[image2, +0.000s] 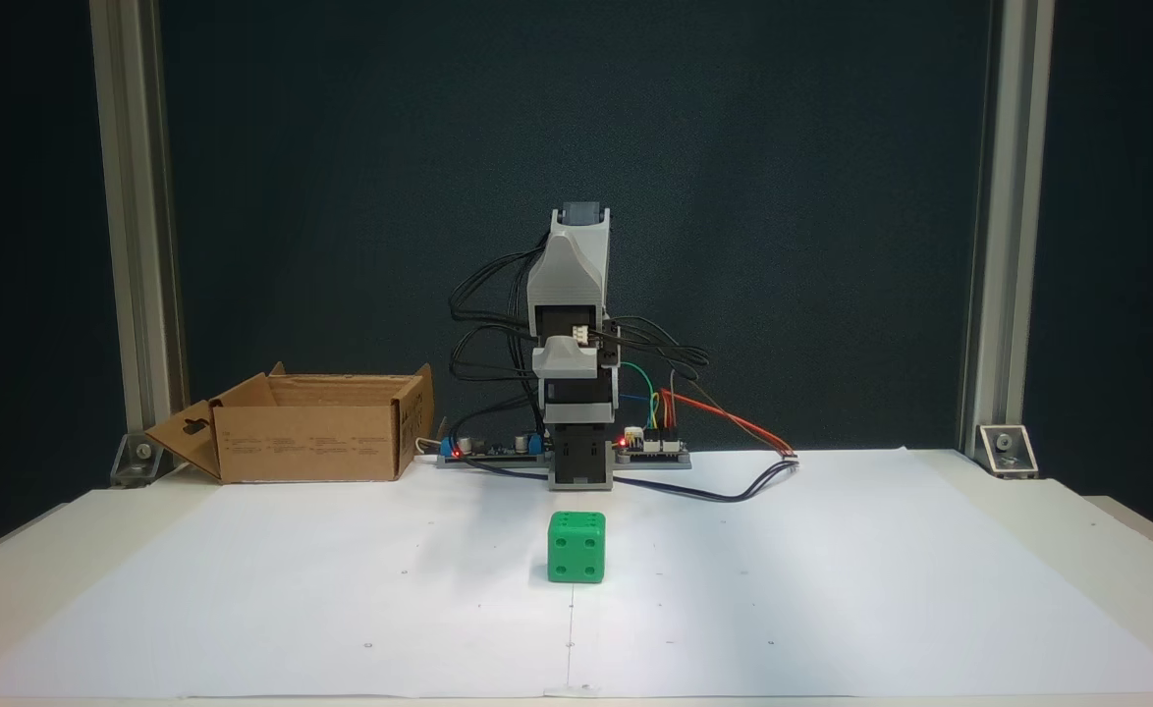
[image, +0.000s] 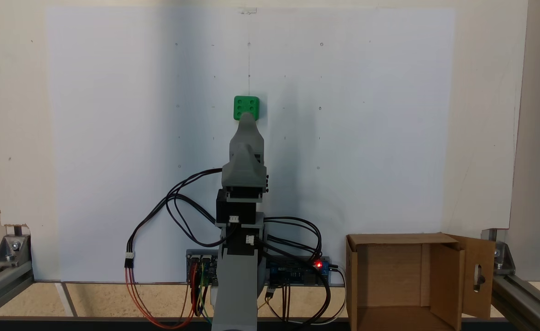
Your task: Grasp a green dice and put it in the bin.
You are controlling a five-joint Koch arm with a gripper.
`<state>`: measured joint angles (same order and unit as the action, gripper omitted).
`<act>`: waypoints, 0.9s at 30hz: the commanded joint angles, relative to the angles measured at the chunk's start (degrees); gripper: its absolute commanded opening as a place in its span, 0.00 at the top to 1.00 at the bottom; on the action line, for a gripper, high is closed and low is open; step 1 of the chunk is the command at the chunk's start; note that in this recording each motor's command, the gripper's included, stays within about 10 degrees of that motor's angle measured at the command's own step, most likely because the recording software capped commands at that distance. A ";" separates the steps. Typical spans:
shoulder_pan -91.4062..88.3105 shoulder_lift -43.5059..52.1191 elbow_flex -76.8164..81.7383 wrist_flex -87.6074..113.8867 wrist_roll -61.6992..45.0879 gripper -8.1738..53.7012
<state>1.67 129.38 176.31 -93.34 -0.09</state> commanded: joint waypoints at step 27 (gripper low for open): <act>-4.04 6.24 2.99 25.66 -6.42 0.14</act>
<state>-3.43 129.38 176.31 -65.13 -3.78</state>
